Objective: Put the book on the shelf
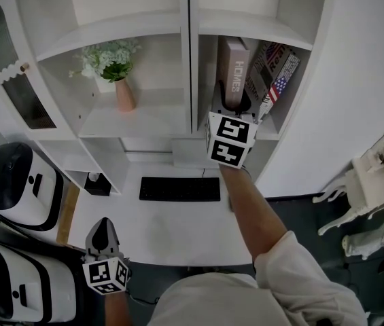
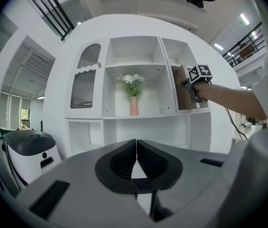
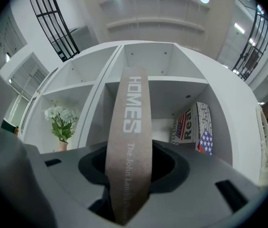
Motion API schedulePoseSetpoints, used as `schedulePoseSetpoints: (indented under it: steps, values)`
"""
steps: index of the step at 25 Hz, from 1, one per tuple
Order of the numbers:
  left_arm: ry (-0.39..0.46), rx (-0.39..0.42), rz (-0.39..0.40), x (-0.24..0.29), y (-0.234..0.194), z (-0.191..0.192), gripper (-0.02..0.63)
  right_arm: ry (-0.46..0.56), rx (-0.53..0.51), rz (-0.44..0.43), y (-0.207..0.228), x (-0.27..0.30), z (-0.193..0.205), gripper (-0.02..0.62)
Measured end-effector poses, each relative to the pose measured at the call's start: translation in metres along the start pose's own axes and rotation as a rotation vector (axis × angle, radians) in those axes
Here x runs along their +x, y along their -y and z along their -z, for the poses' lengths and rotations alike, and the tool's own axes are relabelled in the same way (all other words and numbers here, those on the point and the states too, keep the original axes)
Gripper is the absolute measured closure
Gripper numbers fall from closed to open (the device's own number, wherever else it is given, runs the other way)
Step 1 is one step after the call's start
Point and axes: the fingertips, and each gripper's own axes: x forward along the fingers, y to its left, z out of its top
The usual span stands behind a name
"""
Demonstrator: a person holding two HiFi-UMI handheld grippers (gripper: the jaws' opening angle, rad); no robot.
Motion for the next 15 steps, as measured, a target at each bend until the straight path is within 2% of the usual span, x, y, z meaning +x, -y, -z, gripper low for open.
schedulePoseSetpoints:
  steps: [15]
  values:
    - [-0.021,-0.003,-0.011,0.009,0.002,0.006,0.600,0.001,-0.002,0.028,-0.001,0.032,0.008,0.414]
